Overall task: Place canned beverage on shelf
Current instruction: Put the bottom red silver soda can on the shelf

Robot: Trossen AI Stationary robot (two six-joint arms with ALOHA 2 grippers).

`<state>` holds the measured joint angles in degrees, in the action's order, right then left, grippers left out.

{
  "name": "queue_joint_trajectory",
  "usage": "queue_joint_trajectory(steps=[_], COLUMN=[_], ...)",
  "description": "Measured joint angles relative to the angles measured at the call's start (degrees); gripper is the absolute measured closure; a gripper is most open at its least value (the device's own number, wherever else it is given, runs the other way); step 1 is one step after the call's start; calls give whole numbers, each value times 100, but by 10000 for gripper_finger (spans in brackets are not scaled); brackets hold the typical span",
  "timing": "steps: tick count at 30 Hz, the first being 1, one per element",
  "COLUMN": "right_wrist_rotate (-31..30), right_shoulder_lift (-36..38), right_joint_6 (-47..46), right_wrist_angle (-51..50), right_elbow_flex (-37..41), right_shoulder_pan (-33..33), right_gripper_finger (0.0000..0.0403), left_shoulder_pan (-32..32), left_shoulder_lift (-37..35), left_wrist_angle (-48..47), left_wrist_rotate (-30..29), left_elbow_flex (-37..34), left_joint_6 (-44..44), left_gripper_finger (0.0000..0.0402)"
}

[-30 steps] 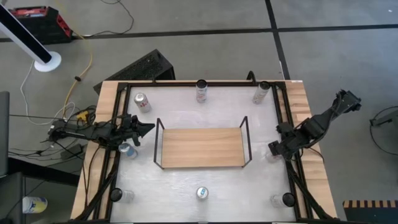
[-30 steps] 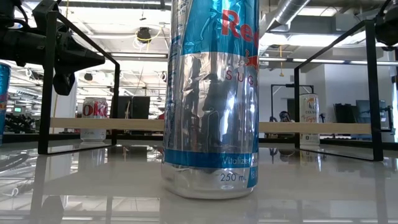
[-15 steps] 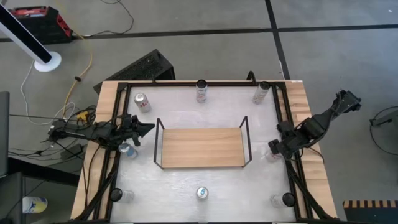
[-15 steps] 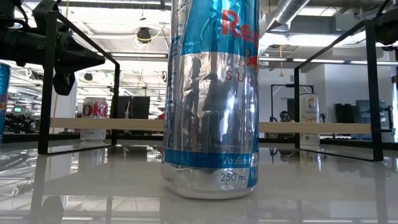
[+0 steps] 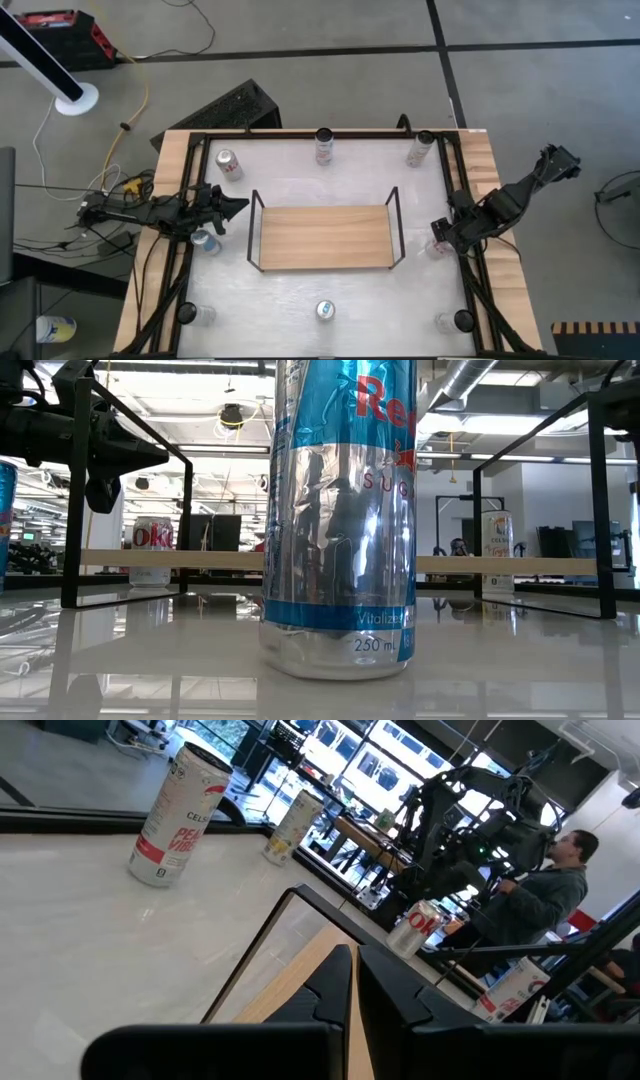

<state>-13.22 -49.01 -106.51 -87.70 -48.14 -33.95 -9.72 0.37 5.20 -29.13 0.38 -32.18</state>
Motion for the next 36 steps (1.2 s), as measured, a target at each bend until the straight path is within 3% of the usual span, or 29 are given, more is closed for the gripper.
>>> queue_joint_trajectory(steps=[8, 25, 36], right_wrist_rotate=[-105, 312, 366], right_shoulder_lift=[0, -23, -475], right_joint_6=[-69, -113, -126], right_wrist_angle=[143, 262, 332], right_elbow_flex=[-4, -11, -44], right_shoulder_pan=[-2, -117, -467], right_gripper_finger=[91, 91, 91], left_shoulder_pan=[0, 0, 0], left_shoulder_lift=[0, -1, -1], left_wrist_angle=[2, -1, -3], left_wrist_rotate=[1, 16, 14], left_elbow_flex=[0, -1, -2], left_joint_6=[1, 68, 70], left_gripper_finger=[397, 397, 397])
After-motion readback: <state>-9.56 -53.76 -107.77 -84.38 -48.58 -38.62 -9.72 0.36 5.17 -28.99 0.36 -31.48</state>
